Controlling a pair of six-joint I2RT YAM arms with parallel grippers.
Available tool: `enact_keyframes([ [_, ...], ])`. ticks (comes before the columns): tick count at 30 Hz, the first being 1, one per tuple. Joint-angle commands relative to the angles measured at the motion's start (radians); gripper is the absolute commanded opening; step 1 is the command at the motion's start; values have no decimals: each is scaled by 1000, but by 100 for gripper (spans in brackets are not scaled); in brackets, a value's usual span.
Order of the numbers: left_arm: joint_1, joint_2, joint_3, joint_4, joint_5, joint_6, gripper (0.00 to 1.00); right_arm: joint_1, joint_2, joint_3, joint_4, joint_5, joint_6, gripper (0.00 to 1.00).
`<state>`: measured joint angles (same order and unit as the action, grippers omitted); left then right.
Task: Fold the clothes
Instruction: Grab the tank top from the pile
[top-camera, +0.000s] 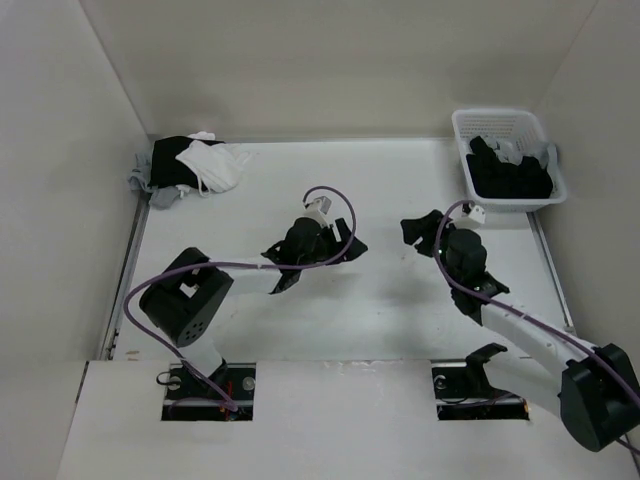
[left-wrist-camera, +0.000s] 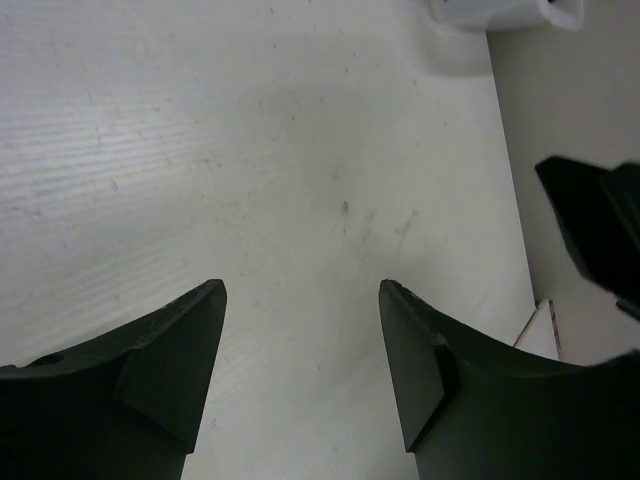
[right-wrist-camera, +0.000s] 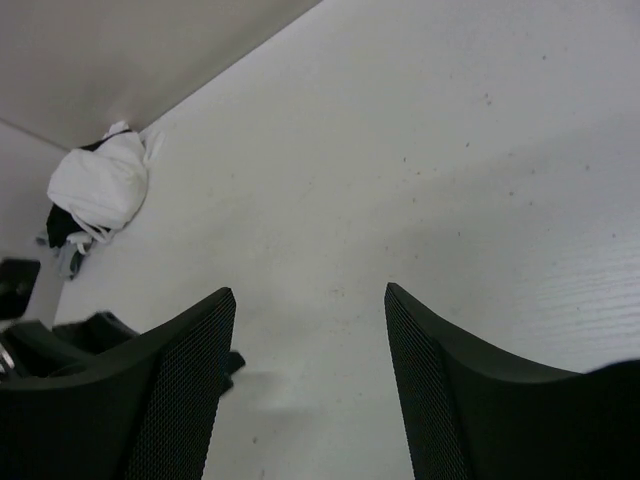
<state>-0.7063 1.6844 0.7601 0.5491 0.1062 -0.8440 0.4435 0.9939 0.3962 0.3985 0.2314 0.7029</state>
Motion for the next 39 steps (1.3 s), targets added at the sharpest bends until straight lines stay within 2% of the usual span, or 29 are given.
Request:
enact_keyframes([
  [1,-25,-98,-42,20,52,43,64,-32,12,151,-56,46,-42,66],
  [4,-35,-137,-59,35,81,49,64,-120,43,266,-124,49,-63,54],
  [5,-49,-150,-79,63,70,57,63,-152,55,301,-141,52,-77,44],
  [6,-61,-156,-99,98,60,87,61,-204,80,353,-162,54,-97,30],
  [7,-71,-161,-108,106,55,104,57,-263,109,403,-188,55,-112,20],
  [8,-72,-163,-110,109,55,109,56,-295,129,430,-199,57,-114,15],
  [10,-83,-163,-119,121,46,141,45,-393,202,507,-233,52,-120,5],
  [12,-84,-147,-123,132,36,151,36,-507,319,608,-291,57,-109,4],
  [14,-83,-141,-125,135,32,158,33,-564,395,661,-308,59,-102,6],
  [17,-74,-138,-133,140,21,157,34,-627,486,705,-303,57,-91,9],
  [19,-72,-152,-140,143,-2,152,44,-631,477,681,-280,43,-86,14],
  [20,-71,-155,-140,138,-5,152,48,-630,454,649,-251,37,-88,20],
  [23,-63,-150,-131,130,4,125,57,-616,344,538,-173,16,-79,43],
  [27,-60,-132,-125,138,36,106,58,-562,223,474,-141,-12,-92,55],
  [30,-58,-126,-128,152,40,99,58,-567,207,498,-159,-6,-105,58],
  [32,-55,-123,-133,161,41,98,58,-604,267,538,-173,-9,-100,54],
  [33,-55,-123,-134,166,41,98,58,-630,328,568,-178,-12,-100,45],
  [35,-55,-121,-142,179,40,98,58,-660,463,642,-211,-23,-100,15],
  [36,-54,-121,-145,186,35,98,58,-674,524,680,-228,-18,-105,8],
  [37,-54,-121,-148,192,33,100,58,-683,581,719,-249,-18,-106,6],
  [39,-54,-118,-151,201,32,102,58,-710,702,808,-286,-32,-112,9],
])
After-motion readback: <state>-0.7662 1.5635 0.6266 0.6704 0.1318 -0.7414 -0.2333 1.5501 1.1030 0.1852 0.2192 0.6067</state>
